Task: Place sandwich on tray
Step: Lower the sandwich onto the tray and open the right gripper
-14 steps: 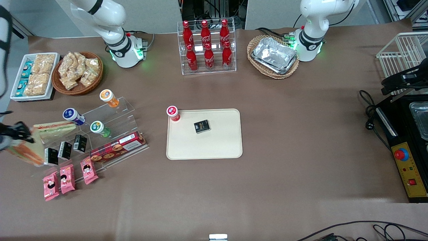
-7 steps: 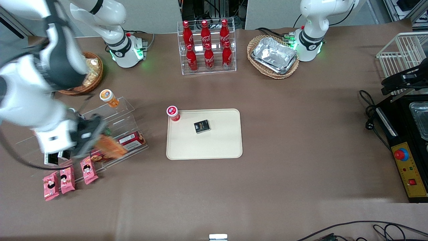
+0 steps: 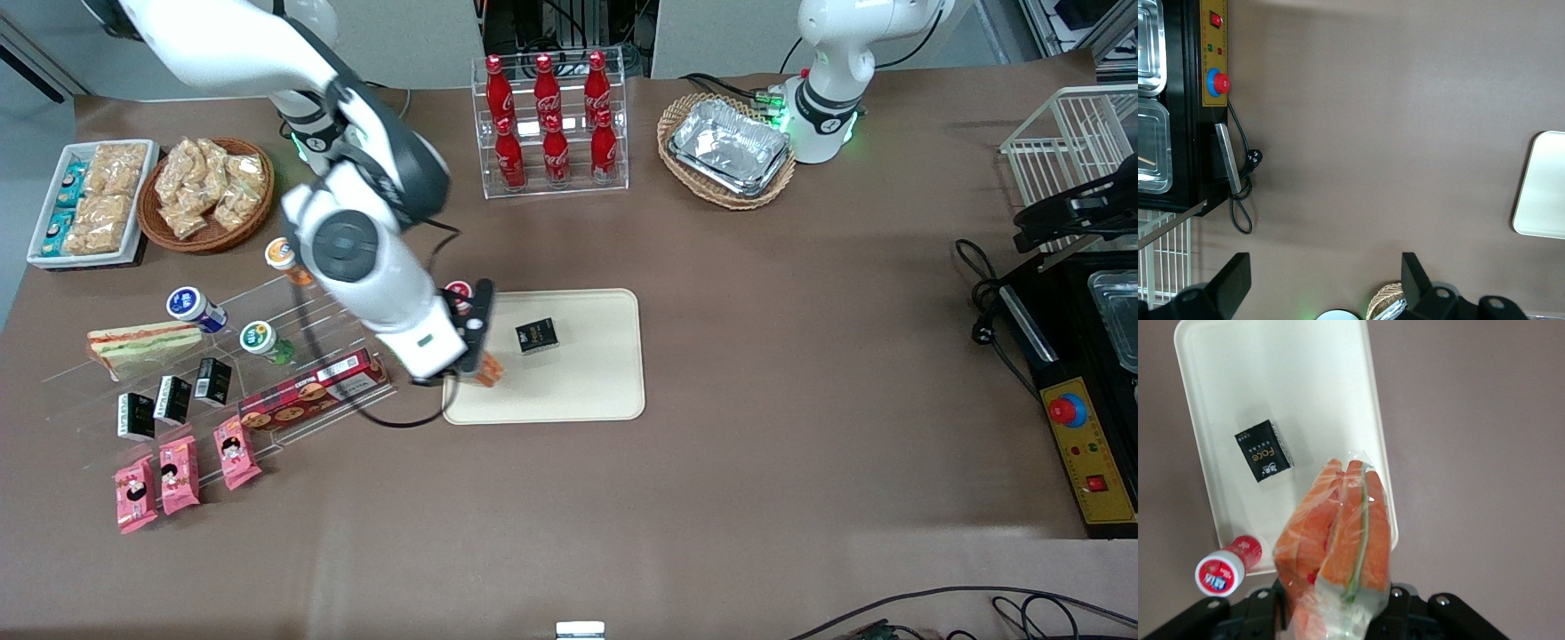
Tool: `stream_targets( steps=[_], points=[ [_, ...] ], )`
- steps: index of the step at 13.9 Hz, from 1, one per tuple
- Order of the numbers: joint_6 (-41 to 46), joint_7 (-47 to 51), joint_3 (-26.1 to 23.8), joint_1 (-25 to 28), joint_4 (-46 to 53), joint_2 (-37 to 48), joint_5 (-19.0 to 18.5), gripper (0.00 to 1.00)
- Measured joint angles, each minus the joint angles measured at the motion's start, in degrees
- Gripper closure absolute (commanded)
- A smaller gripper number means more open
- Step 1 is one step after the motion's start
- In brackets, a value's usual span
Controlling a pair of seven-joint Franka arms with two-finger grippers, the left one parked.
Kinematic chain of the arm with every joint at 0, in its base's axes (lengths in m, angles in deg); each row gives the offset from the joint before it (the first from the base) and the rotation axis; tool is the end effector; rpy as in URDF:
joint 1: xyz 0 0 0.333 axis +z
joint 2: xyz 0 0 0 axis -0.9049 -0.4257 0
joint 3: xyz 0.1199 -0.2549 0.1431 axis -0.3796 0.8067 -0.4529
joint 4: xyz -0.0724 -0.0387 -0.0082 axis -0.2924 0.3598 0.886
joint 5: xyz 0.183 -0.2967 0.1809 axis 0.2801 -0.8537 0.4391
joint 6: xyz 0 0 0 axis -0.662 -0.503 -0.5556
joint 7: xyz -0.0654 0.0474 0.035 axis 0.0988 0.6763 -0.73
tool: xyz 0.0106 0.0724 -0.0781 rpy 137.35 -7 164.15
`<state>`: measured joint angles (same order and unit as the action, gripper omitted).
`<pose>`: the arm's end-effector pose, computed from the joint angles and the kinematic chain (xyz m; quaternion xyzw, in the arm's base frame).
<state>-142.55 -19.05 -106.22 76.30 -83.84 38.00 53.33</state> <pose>0.5809 0.3410 0.4029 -0.7673 -0.6411 0.0004 0.0178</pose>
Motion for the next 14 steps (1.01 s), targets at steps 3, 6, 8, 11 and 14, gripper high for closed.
stream_targets(
  steps=[3,6,8,11,14],
  points=[
    [-4.0,0.8,0.1,3.7,0.0,-4.5,-4.8,0.51],
    [-9.8,1.2,0.1,4.9,0.0,-8.7,-8.3,0.51],
    [-13.8,1.2,0.2,5.9,-0.1,-11.8,-9.3,0.50],
    [-17.2,1.2,0.4,7.8,-0.1,-14.4,-11.3,0.49],
    [-19.7,2.0,0.5,9.0,-0.1,-16.3,-11.5,0.40]
  ],
)
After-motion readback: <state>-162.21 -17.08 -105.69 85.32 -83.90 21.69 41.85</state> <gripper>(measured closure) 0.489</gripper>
